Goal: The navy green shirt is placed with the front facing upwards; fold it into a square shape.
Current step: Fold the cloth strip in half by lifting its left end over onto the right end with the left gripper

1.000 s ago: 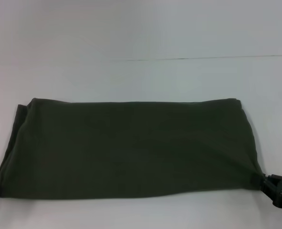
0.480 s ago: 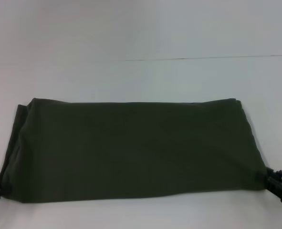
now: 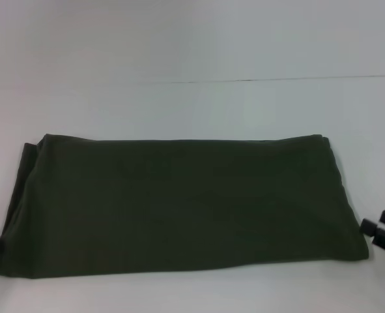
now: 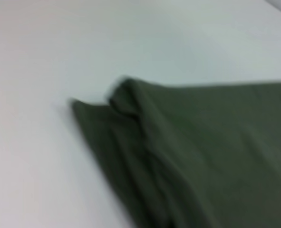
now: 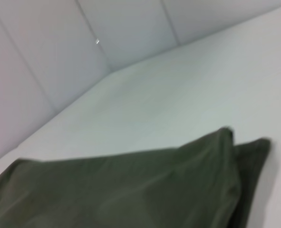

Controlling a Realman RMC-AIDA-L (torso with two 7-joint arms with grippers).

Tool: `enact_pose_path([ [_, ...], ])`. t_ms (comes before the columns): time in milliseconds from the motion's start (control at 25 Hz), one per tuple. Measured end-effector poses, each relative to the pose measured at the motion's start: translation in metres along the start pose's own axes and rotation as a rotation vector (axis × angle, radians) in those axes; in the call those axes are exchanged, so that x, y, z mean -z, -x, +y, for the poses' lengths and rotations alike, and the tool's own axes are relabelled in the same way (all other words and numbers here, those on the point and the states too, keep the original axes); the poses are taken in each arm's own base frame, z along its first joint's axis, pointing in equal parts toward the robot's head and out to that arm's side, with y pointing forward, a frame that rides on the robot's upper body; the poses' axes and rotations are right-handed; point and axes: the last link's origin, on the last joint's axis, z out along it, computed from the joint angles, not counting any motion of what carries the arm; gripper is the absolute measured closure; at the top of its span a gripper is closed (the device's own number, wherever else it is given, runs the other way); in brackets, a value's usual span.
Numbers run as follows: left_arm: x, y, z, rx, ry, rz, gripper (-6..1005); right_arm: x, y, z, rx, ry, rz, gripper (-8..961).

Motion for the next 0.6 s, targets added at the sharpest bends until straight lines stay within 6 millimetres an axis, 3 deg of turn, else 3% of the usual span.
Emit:
enact_pose_path([
  [80,0.009,-0.003,-0.006,0.027,-0.040,0.047,521,0.002,0.003,-0.003,0.001,-0.016,-0.020,336],
  [200,0.024,-0.016,-0.013,0.087,-0.072,0.187,454,0.003,0.010,-0.007,0.013,-0.036,-0.047,213],
  [320,0.026,-0.029,-0.011,0.114,-0.043,0.267,411,0.000,0.020,-0.007,0.040,-0.034,-0.069,110],
  [440,0.012,-0.045,-0.006,0.154,0.009,0.330,414,-0.011,0.032,-0.003,0.067,0.009,-0.083,18],
  [600,-0.023,-0.056,-0.005,0.223,0.040,0.338,417,-0.031,0.045,0.006,0.107,0.079,-0.090,22],
])
